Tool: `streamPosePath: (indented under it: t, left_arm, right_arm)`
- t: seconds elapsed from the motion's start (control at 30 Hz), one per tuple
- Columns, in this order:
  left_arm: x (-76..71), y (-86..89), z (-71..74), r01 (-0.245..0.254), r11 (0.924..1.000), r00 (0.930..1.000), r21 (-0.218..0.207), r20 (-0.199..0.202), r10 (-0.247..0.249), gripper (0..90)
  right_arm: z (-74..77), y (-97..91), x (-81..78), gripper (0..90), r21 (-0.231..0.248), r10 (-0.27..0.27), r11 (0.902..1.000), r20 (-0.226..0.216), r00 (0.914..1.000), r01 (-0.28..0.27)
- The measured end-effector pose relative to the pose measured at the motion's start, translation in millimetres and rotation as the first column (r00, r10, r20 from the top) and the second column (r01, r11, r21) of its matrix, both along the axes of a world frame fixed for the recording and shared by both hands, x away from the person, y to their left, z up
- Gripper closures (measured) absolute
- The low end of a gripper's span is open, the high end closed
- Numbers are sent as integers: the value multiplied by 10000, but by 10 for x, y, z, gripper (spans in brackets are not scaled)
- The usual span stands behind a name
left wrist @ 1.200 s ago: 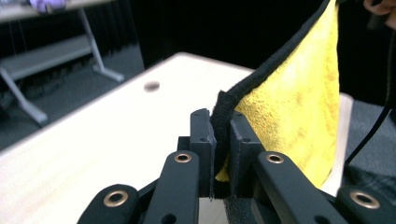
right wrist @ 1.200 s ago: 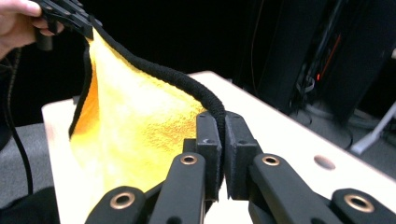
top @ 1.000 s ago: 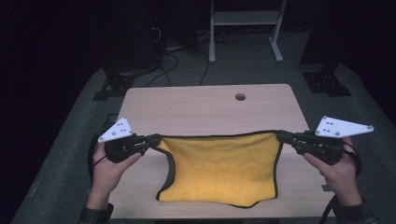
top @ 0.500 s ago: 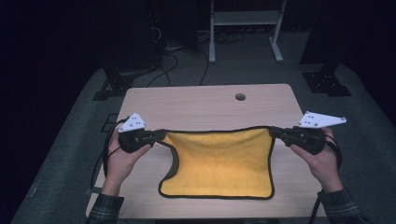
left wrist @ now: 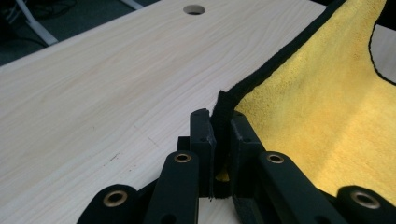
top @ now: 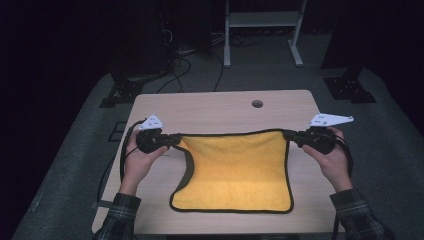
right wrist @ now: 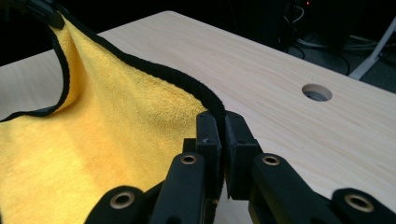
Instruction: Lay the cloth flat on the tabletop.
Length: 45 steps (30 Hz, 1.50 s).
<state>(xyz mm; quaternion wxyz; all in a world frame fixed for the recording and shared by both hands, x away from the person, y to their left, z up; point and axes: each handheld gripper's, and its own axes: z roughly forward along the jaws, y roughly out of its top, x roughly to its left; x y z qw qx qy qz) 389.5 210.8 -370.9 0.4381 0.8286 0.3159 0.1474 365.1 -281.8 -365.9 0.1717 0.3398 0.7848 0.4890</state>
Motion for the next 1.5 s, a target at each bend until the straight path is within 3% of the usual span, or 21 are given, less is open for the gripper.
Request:
streamPosePath:
  t: [0.23, 0.4, 0.6, 1.2, 1.37, 1.5]
  left_arm:
    - [285, -12, -167, -225, 9997, 9987, 117, -463, 230, 816]
    - [486, -34, -286, -293, 9975, 9968, 639, -720, 339, 816]
    - [648, -38, -402, -406, 9956, 9936, 846, -1014, 492, 814]
    - [925, -63, -737, -786, 9874, 9832, 1371, -1529, 995, 788]
    - [970, -77, -767, -843, 9841, 9838, 1566, -1440, 1072, 765]
    - [992, -82, -787, -1053, 9754, 9839, 1939, -1222, 1305, 724]
  right_arm:
    - [-176, 26, 260, 850, -51, -258, 9997, -447, 9987, 256]
    - [-305, 48, 435, 850, -261, -421, 9988, -715, 9966, 403]
    - [-433, 71, 585, 850, -318, -568, 9980, -959, 9938, 540]
    - [-809, 144, 901, 847, -567, -1117, 9930, -1724, 9787, 1034]
    - [-900, 143, 958, 842, -646, -1312, 9906, -1886, 9733, 1210]
    - [-955, 149, 989, 817, -674, -1480, 9882, -1925, 9701, 1374]
